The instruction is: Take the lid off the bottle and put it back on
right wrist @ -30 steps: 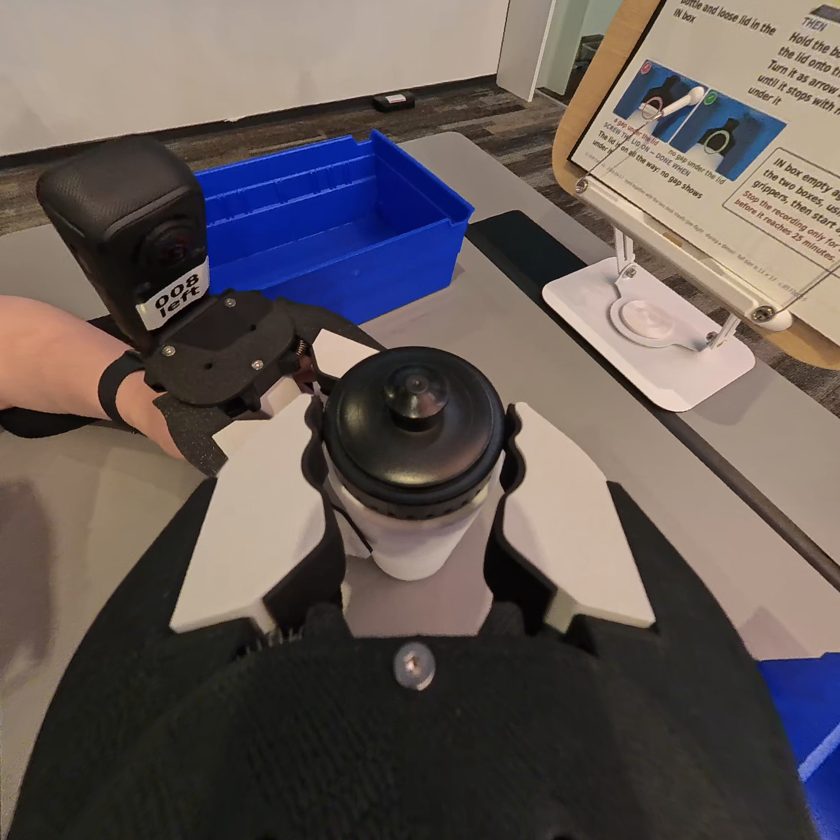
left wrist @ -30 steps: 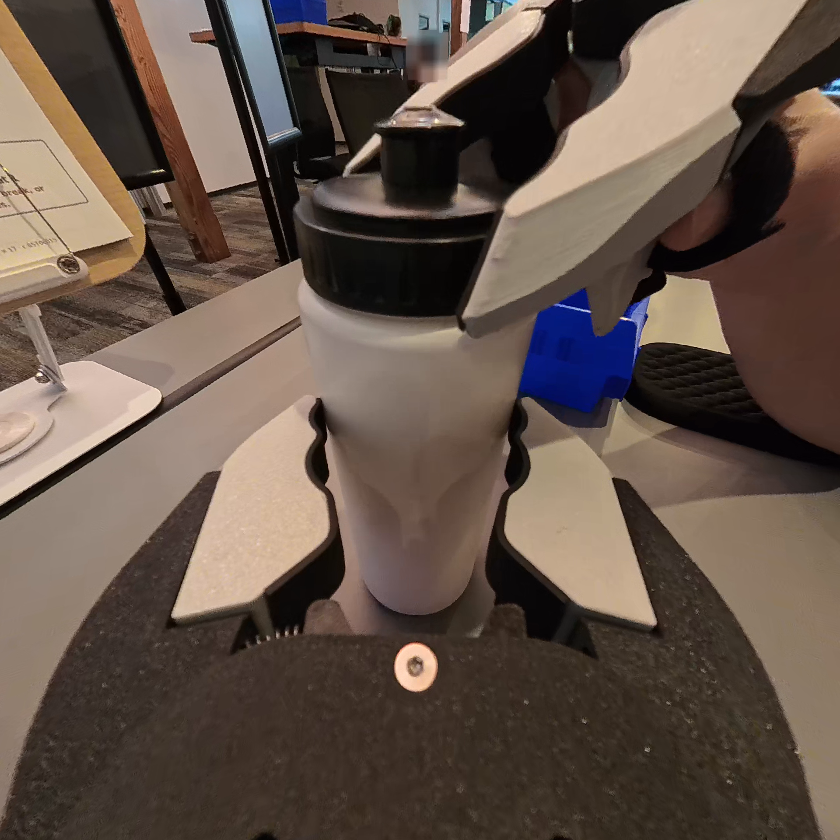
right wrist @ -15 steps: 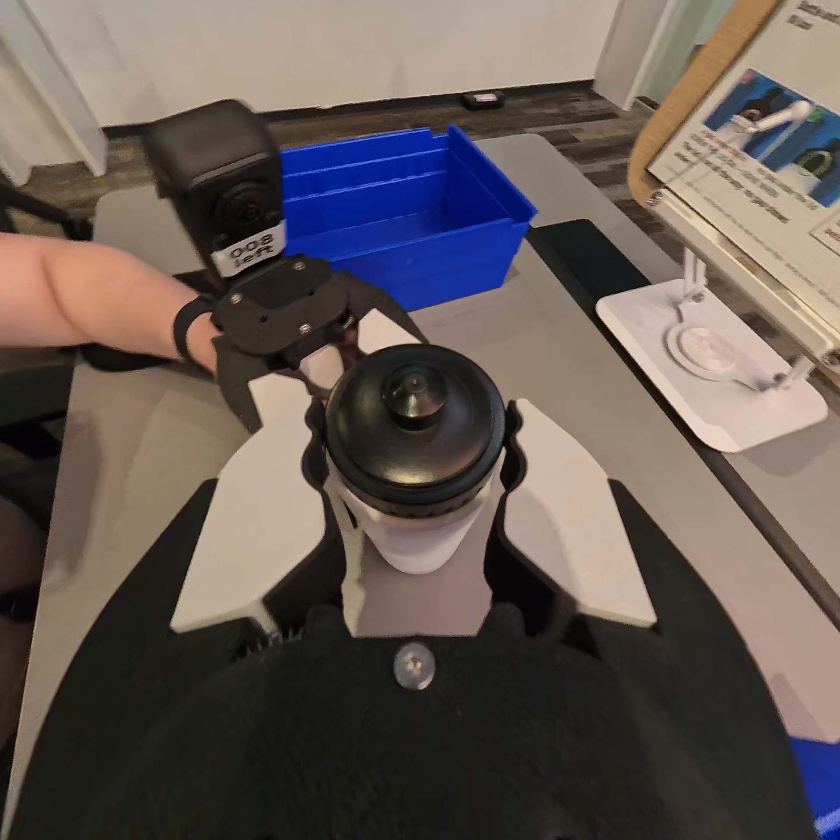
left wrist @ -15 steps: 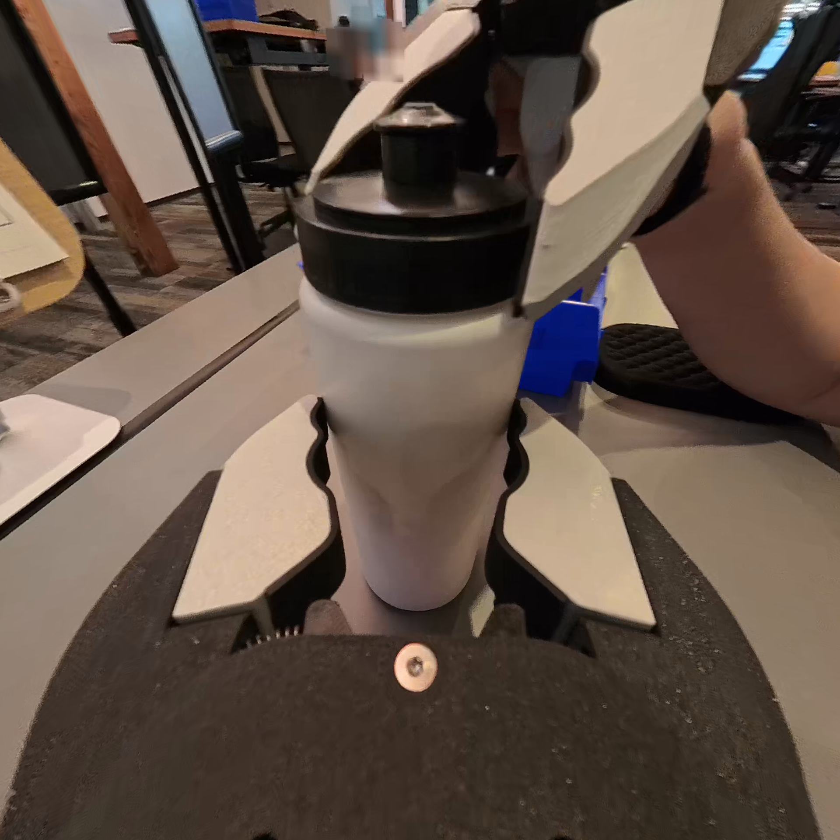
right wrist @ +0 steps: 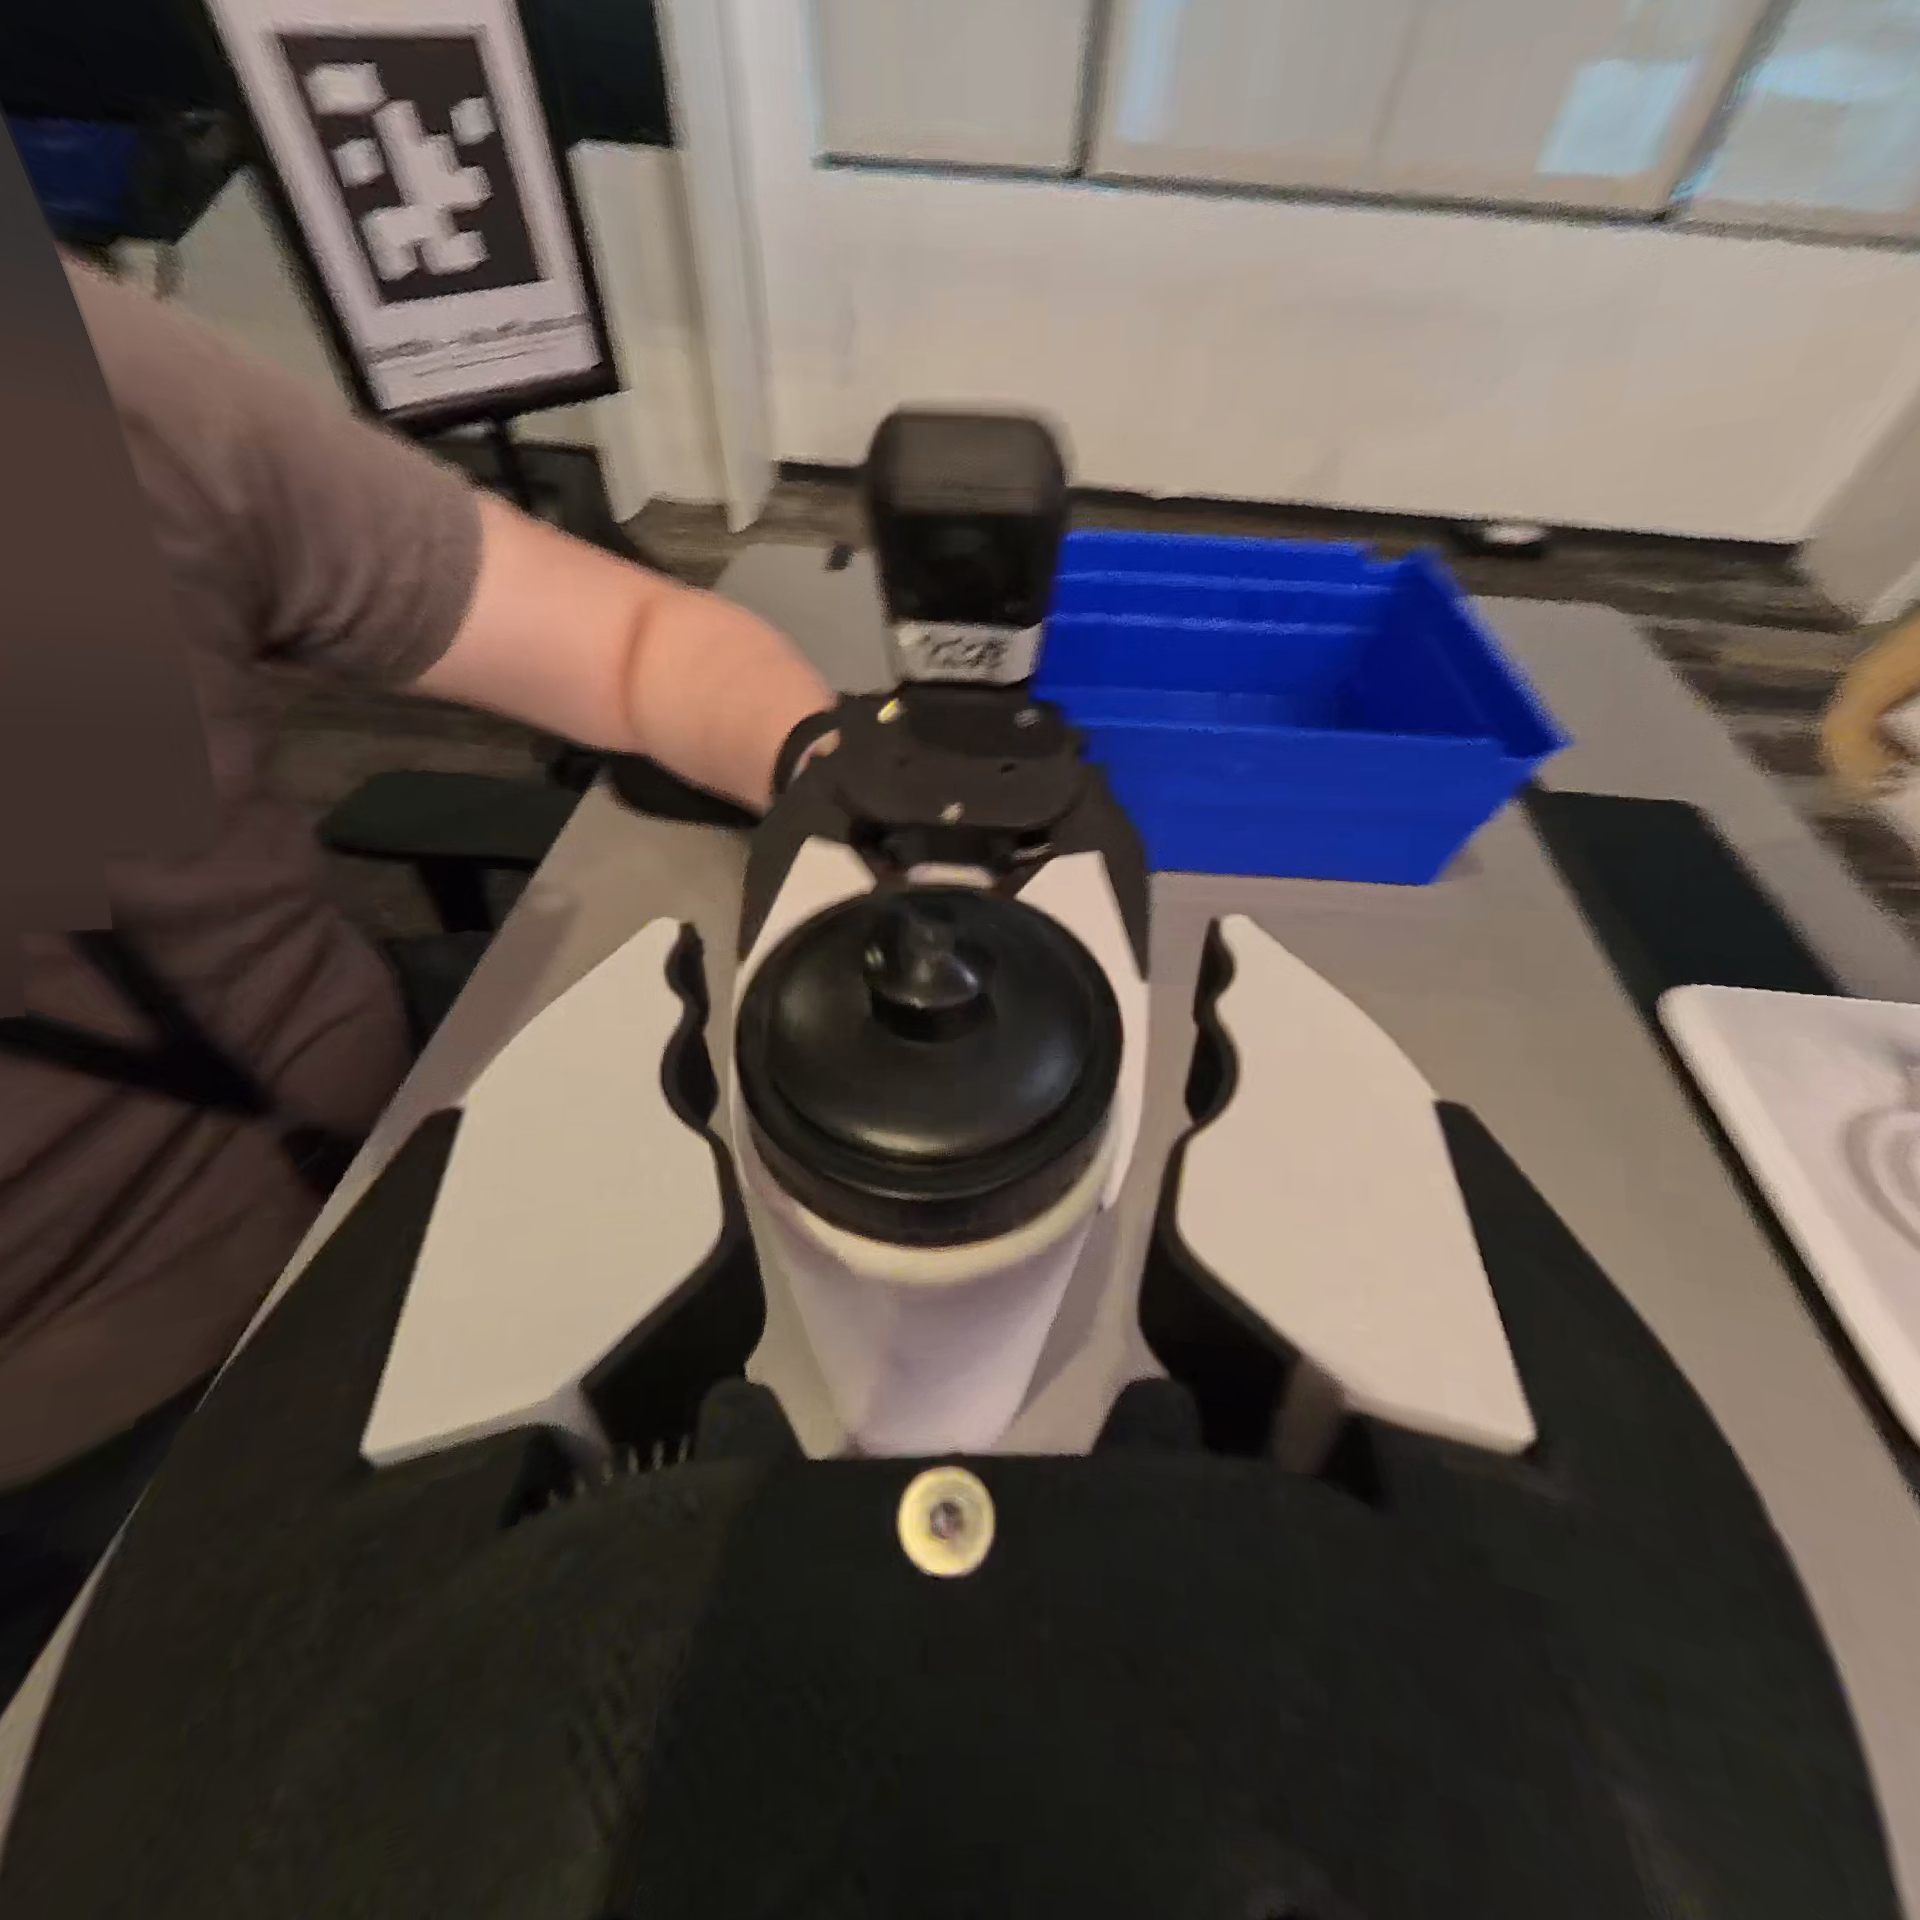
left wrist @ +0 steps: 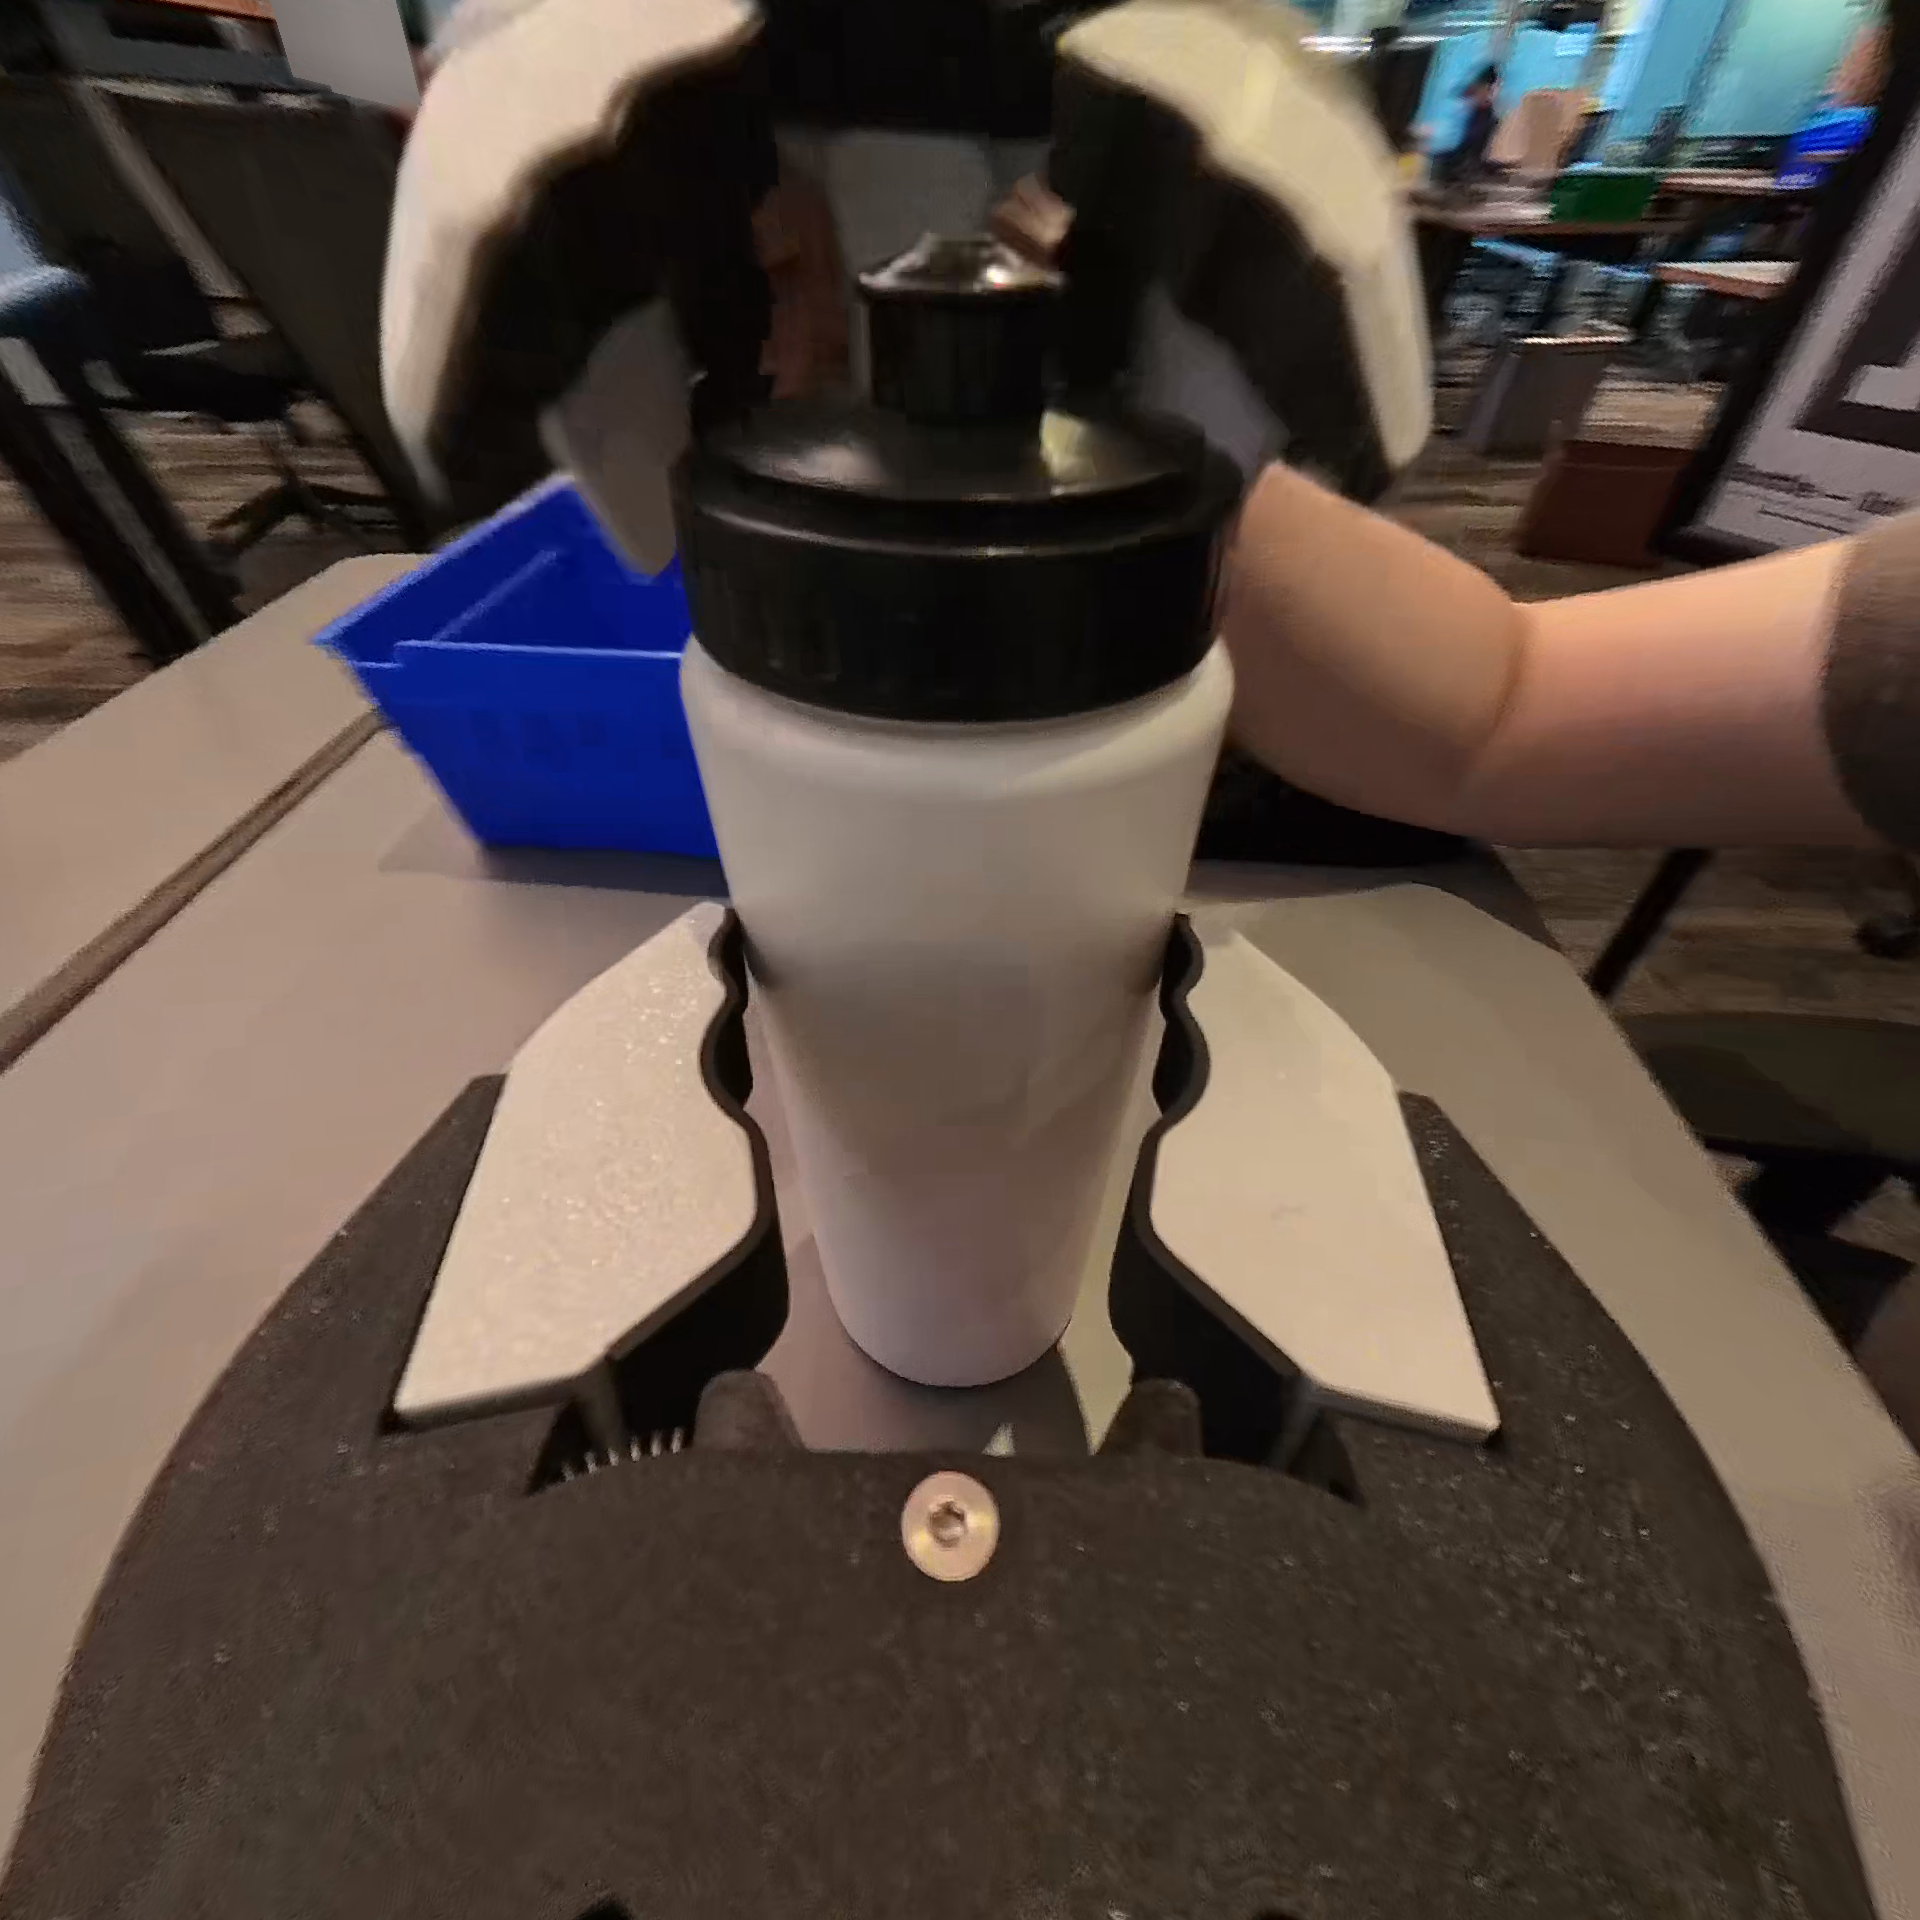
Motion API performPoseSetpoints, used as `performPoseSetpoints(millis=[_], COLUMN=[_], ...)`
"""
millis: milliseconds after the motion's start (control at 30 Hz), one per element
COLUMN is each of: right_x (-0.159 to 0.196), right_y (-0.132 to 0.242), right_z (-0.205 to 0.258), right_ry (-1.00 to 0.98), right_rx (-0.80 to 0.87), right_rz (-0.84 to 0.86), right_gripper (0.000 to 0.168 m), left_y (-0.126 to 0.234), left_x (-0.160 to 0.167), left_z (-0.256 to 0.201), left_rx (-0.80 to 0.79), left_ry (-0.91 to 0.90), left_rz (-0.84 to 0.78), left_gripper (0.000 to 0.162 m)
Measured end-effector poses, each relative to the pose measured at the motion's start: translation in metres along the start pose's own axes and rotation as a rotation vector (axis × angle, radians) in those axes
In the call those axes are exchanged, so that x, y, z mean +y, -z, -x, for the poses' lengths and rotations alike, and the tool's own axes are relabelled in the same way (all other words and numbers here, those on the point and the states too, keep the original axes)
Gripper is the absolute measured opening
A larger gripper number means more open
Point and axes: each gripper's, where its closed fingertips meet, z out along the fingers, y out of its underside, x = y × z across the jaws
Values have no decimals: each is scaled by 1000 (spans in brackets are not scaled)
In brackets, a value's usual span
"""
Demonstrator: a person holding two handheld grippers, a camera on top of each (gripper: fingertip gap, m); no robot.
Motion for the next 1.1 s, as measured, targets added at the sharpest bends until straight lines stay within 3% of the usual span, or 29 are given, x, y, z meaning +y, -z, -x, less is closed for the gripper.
performPoseSetpoints(millis=[167,300,367,467,667,767,1000,1100], right_x=[-12,8,16,17,17,18,9,16], right_y=[7,-5,-11,-9,6,11,-3,-7], right_z=[-44,-54,-53,-50,-14,-9,-31,-35], right_ry=[-69,-120,-126,-88,41,34,-204,-222], right_rx=[386,566,594,574,225,155,390,510], right_rz=[21,180,244,274,261,235,212,279], right_gripper=[92,89,75,73,67,66,71,75], left_y=[16,22,21,20,9,4,10,13], left_x=[3,4,4,4,-1,-1,1,2], left_z=[48,58,55,53,19,12,32,37], left_rx=[-337,-425,-422,-402,-97,-74,-275,-355], left_ry=[80,83,66,55,73,56,88,40], left_rz=[-10,6,12,17,-46,-23,29,69], left_gripper=[77,77,77,77,77,77,77,77])
